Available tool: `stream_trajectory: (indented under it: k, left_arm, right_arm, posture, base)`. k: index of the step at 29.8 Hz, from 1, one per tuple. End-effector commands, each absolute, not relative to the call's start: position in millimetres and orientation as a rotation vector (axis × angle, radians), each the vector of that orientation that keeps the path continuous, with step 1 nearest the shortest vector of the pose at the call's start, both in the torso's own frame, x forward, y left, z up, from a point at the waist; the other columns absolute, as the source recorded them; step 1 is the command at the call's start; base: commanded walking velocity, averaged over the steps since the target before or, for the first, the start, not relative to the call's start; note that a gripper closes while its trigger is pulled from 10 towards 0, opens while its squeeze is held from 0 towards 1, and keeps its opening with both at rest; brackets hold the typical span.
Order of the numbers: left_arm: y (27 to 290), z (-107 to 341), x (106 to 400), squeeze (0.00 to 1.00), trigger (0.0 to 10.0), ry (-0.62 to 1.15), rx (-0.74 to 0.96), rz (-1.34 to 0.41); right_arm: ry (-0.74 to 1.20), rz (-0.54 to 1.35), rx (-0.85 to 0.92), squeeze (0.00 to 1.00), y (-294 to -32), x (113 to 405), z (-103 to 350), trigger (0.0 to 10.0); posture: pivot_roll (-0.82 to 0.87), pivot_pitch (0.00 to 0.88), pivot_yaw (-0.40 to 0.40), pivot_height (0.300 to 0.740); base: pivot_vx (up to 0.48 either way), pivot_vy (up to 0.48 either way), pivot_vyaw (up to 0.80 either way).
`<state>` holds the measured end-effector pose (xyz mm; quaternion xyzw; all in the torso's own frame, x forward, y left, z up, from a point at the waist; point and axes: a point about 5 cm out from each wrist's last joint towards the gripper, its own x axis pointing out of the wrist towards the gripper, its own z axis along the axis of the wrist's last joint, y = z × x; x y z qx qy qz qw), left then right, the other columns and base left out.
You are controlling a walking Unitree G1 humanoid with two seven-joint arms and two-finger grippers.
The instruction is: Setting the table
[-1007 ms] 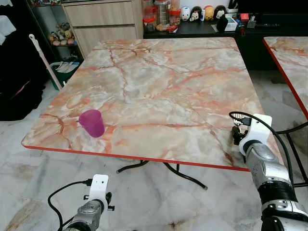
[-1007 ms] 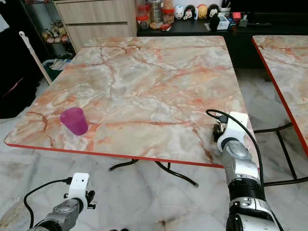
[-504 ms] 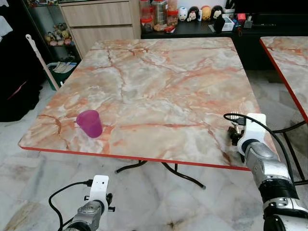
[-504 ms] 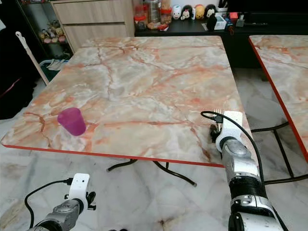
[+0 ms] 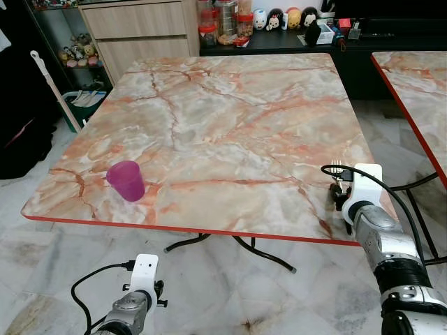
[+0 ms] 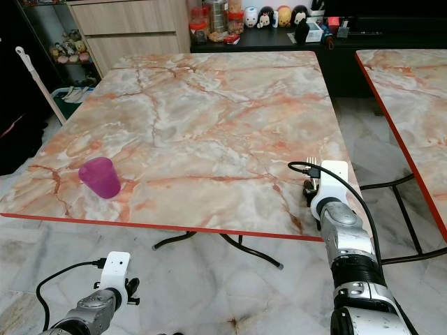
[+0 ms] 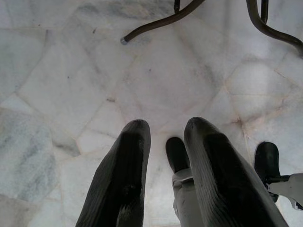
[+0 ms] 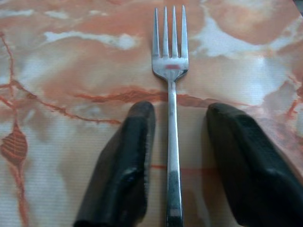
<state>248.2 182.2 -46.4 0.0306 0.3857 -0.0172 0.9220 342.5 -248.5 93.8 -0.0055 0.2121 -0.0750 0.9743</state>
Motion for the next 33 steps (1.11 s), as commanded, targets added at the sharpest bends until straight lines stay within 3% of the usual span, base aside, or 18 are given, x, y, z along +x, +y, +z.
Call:
stream_trajectory:
  k: [1,33]
  left_arm:
    - [186.1,-48.5,244.8,0.0,10.0,0.815,0.067,-0.032]
    - [186.7,-49.0,244.2,0.0,10.0,0.829,0.068,-0.051]
  right_arm:
    - [0.466,-0.098,-0.004,0.0,-235.3,342.6,86.3,0.0]
    - [0.451,-0.021,-0.015,0.0,-219.9,344.8,85.8,0.0]
  posture:
    - [-0.07,0.086,0.072,0.74]
    - [-0.07,0.084,0.073,0.74]
  base:
    - [0.0,0.0,0.0]
    - [0.0,0.0,0.0]
